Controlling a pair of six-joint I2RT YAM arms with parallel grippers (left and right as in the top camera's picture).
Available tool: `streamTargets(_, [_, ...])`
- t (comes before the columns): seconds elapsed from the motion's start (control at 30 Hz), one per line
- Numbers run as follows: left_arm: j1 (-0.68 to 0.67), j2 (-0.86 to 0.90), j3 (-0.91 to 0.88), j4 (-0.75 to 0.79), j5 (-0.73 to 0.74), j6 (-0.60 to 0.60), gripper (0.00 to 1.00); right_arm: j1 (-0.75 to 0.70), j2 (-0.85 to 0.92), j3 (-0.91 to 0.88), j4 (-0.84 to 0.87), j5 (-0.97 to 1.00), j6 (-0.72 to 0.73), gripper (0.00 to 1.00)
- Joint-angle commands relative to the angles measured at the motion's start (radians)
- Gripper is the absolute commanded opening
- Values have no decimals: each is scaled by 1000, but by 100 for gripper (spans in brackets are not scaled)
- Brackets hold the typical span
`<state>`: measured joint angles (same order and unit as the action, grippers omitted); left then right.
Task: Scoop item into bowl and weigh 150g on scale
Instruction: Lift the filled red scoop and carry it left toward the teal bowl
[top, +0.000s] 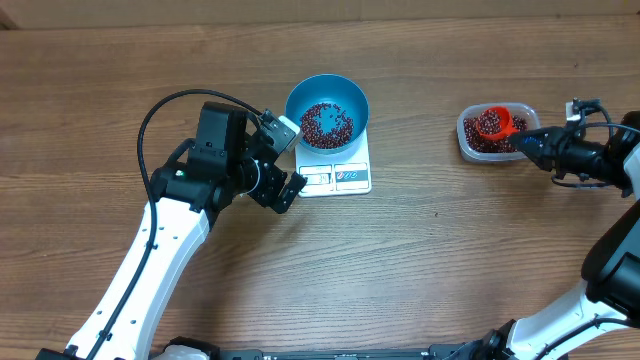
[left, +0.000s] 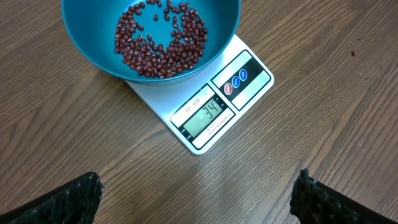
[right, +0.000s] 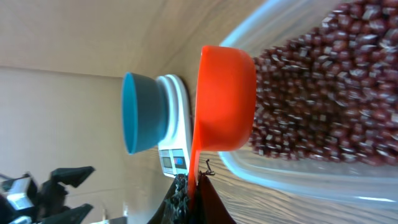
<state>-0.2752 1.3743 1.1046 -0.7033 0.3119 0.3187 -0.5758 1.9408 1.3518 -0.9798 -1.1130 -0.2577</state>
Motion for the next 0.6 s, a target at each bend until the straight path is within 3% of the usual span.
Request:
streamTargets(0.0, [-7, -15, -2, 1, 18, 22, 100, -4, 2, -4, 6, -99, -1, 4])
streamTargets(0.33, [-7, -15, -2, 1, 18, 22, 100, 22, 2, -3, 24, -271, 0, 4])
streamTargets(0.57, [-7, -15, -2, 1, 18, 22, 100, 110, 2, -2, 41, -285, 0, 4])
